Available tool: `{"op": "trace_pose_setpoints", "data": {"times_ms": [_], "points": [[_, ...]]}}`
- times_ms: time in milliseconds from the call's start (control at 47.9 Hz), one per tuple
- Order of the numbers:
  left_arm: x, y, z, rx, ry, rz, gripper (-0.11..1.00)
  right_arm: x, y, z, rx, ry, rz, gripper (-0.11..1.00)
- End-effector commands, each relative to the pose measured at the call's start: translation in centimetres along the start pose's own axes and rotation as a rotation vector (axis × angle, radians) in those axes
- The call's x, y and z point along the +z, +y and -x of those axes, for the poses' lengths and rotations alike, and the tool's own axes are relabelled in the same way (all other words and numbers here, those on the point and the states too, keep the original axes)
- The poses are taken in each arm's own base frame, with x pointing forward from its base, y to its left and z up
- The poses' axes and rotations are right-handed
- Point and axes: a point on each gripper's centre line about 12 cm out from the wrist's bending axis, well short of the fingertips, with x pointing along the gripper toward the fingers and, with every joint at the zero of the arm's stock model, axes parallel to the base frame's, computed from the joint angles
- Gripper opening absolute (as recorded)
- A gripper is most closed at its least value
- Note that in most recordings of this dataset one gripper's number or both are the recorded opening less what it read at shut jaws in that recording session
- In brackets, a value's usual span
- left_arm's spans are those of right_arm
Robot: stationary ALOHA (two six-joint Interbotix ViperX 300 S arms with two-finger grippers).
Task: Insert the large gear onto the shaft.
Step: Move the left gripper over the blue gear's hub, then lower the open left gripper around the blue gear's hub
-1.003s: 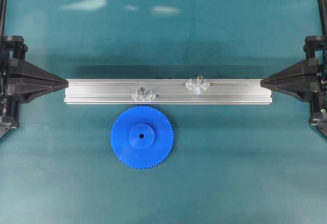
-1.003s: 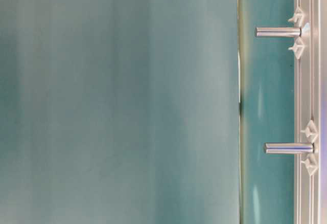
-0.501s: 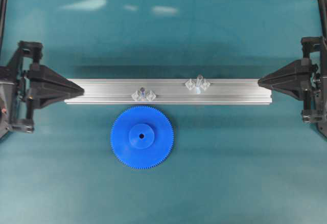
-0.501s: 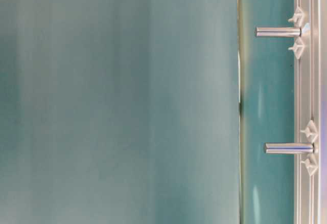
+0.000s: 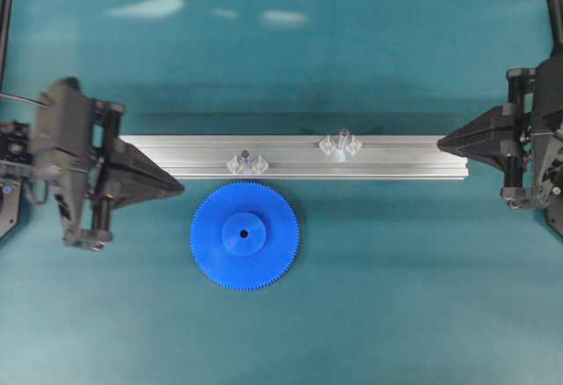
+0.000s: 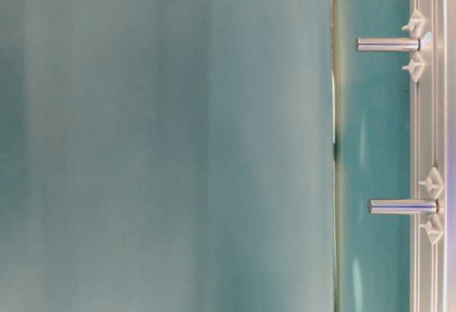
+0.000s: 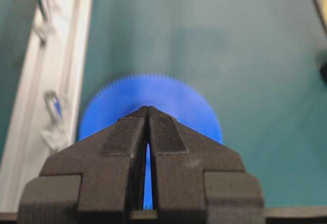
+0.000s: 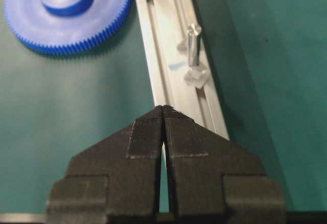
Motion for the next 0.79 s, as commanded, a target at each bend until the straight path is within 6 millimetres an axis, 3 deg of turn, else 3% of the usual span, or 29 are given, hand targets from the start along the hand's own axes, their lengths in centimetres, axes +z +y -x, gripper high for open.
{"op": "trace_pose_setpoints", "data": {"times_ms": [0,313,773], "points": [[1.2,-0.4,-0.6,-0.005,0.008,-0.004,0.01,1.0,0.0,0.0,-0.001,-0.02,-0.013,0.04],[1.9,-0.6,-3.8,0.013,0.128,-0.006,0.01,0.4,0.0,0.1,-0.008,0.039,-0.014,0.03],[0.7,-1.2,-8.9,0.021,0.29,-0.014,0.01,-0.1,-1.1,0.2,-0.053,0.063,-0.035,0.03]]}}
